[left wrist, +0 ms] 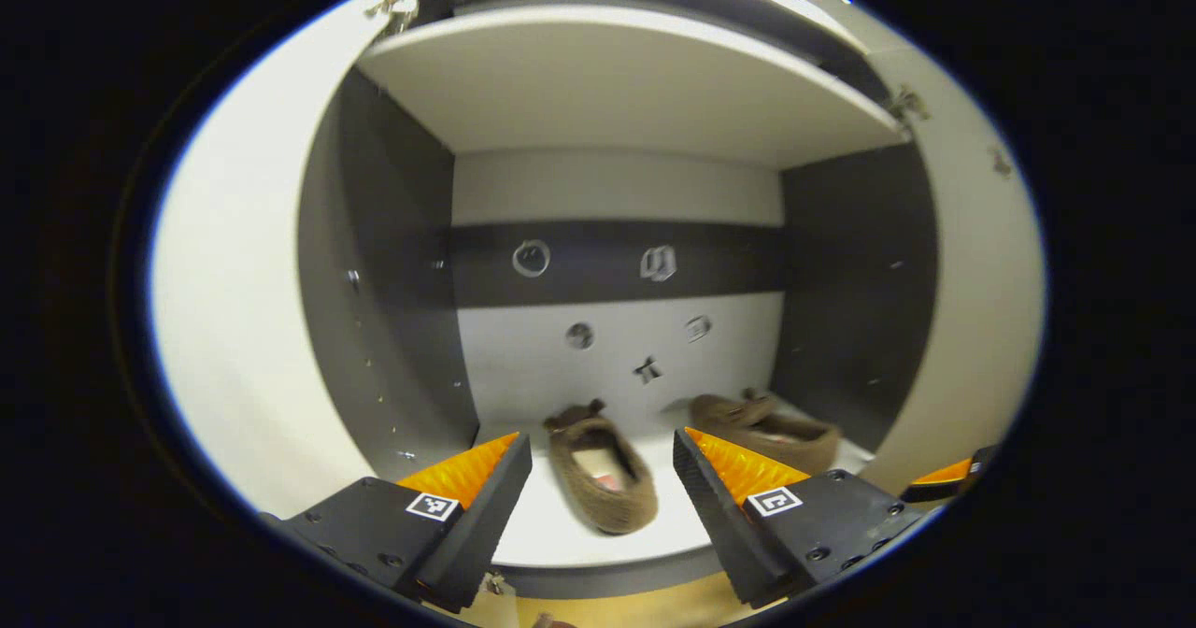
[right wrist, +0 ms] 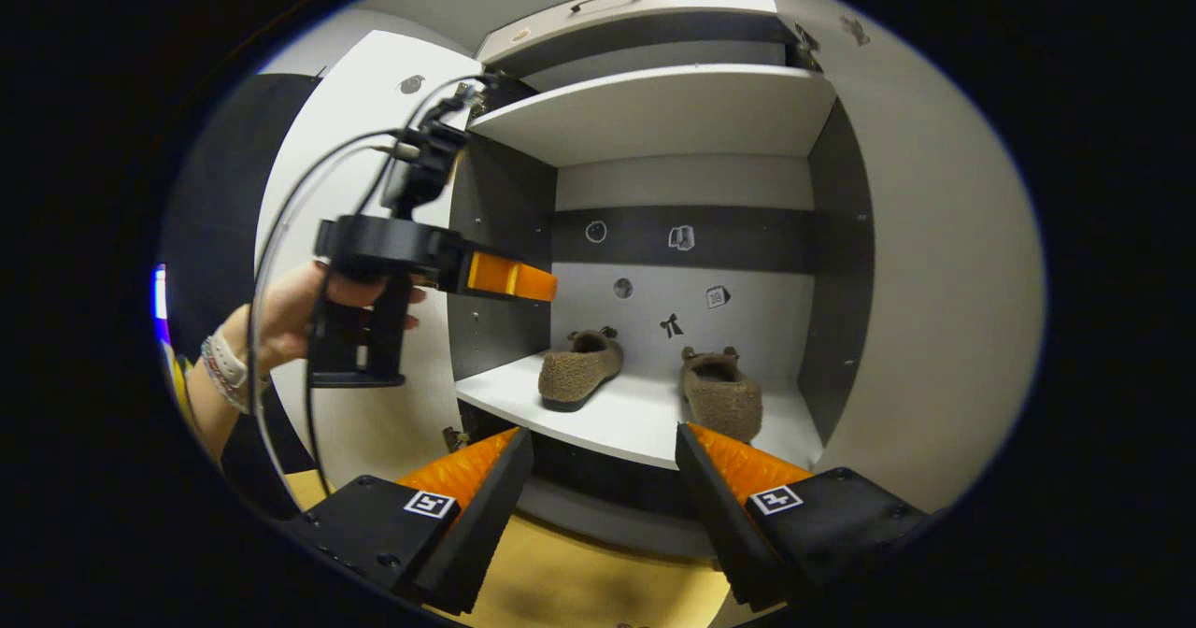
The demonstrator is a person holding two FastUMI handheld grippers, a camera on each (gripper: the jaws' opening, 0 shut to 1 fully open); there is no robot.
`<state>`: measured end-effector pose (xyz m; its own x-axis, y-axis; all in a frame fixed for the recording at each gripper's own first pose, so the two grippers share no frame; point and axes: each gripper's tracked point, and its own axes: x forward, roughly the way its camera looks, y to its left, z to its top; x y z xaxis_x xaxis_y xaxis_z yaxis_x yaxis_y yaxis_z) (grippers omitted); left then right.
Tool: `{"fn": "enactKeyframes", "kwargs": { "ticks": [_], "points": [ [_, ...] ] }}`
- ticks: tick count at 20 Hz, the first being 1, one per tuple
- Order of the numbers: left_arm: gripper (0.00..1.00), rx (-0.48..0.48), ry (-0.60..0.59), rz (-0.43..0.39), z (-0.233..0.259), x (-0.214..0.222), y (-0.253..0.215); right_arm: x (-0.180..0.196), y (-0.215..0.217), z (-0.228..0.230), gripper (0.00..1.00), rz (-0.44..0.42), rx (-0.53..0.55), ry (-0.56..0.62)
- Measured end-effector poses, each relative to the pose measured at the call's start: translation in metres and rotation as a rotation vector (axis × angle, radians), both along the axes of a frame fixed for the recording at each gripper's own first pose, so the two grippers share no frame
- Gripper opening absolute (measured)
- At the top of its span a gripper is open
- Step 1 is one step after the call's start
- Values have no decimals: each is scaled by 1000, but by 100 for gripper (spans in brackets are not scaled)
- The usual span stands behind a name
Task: Grab one shoe with the right hand and put it into the shoe cabinet, grab the other shoe with the left hand and put it into the shoe cabinet; then close the right door with the right hand and the left door with the left hand.
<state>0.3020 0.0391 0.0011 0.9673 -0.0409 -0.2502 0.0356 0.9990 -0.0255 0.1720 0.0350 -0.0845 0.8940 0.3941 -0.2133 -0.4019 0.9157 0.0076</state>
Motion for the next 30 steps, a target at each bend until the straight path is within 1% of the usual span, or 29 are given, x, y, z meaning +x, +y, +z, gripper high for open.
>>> {"fn": "enactKeyframes", "kwargs": {
  "ticks": [1,4,6,7,8,10,12,13,14,16,17,19,23,24,25,28,30],
  "points": [
    [100,-9,-29,-36,18,-24,-9,-11,-7,13,98,-26,3,-21],
    [100,-48,-91,-133,50,-98,-28,-53,-25,50,98,-78,47,-62],
    [100,-65,-93,-190,60,-147,-31,-82,-46,72,98,-126,55,-92],
    [99,-69,-90,-205,64,-170,-28,-96,-61,80,94,-157,44,-104],
    [96,-73,-85,-215,66,-191,-25,-108,-76,89,98,-190,27,-123],
    [96,-96,-75,-248,67,-224,-25,-130,-113,106,98,-273,-8,-161],
    [97,-122,-69,-276,72,-250,-26,-138,-154,117,98,-365,-29,-189],
    [98,-124,-69,-284,73,-258,-25,-137,-178,119,98,-415,-38,-196],
    [96,-117,-67,-281,73,-268,-22,-133,-200,118,97,-461,-45,-192],
    [98,-92,-62,-243,71,-281,-10,-119,-234,108,97,-522,-63,-165],
    [98,-84,-59,-218,70,-285,-3,-111,-243,106,98,-529,-73,-160],
    [98,-85,-56,-174,70,-291,8,-98,-245,104,97,-503,-75,-162],
    [98,-113,-62,-46,70,-300,42,-66,-235,95,97,-419,-51,-141],
    [98,-106,-61,-5,69,-301,53,-64,-233,95,100,-392,-47,-140],
    [98,-99,-59,40,68,-302,65,-63,-228,94,95,-358,-40,-135],
    [96,-77,-28,145,59,-300,90,-60,-194,93,95,-247,-13,-135],
    [95,-55,-18,162,59,-290,92,-54,-158,88,95,-157,29,-119]
  ]
}}
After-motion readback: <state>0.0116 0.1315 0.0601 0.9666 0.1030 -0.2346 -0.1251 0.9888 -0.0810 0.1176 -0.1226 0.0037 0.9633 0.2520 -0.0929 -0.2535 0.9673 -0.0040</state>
